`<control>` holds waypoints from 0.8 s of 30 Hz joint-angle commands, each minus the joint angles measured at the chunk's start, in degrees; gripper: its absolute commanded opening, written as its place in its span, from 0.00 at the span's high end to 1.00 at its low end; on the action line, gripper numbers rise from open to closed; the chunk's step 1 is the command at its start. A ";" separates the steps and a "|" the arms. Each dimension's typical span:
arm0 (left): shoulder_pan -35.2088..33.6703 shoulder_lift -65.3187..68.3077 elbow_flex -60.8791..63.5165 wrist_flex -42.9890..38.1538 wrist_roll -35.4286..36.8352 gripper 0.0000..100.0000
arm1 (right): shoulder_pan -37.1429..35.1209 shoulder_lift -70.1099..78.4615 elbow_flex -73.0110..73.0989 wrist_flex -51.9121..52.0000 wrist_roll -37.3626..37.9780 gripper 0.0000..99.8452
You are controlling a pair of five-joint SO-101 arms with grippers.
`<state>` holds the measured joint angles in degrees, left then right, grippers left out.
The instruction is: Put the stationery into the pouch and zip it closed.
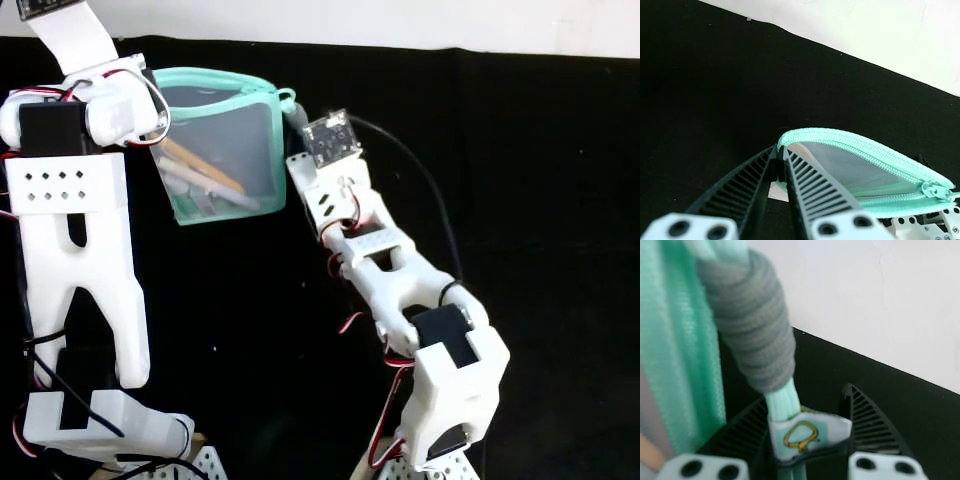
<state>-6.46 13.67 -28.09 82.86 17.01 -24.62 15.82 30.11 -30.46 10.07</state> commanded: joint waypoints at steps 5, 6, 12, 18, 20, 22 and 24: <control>2.51 1.80 1.80 3.78 -0.44 0.99 | -0.57 -6.11 3.12 -0.57 0.70 0.86; 2.51 1.80 1.80 3.78 -0.44 0.99 | -0.57 -6.55 4.09 -0.57 0.70 0.86; 2.68 1.80 1.80 3.78 -2.99 0.99 | -0.57 -7.08 5.23 8.40 0.70 0.82; 2.68 1.80 1.71 3.78 -3.08 0.99 | -0.84 -7.25 -0.04 19.12 -1.58 0.78; 2.68 1.80 1.71 3.78 -3.08 0.99 | -0.84 -7.34 -1.27 19.82 -2.64 0.79; 2.68 1.80 1.71 3.78 -3.08 0.99 | -0.84 -7.34 -2.15 19.82 -2.73 0.79; 2.68 1.80 1.71 3.69 -3.08 0.99 | -0.84 -7.34 -2.51 19.82 -2.73 0.79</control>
<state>-6.46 13.67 -28.09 82.86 14.29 -25.05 12.13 30.46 -10.86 7.96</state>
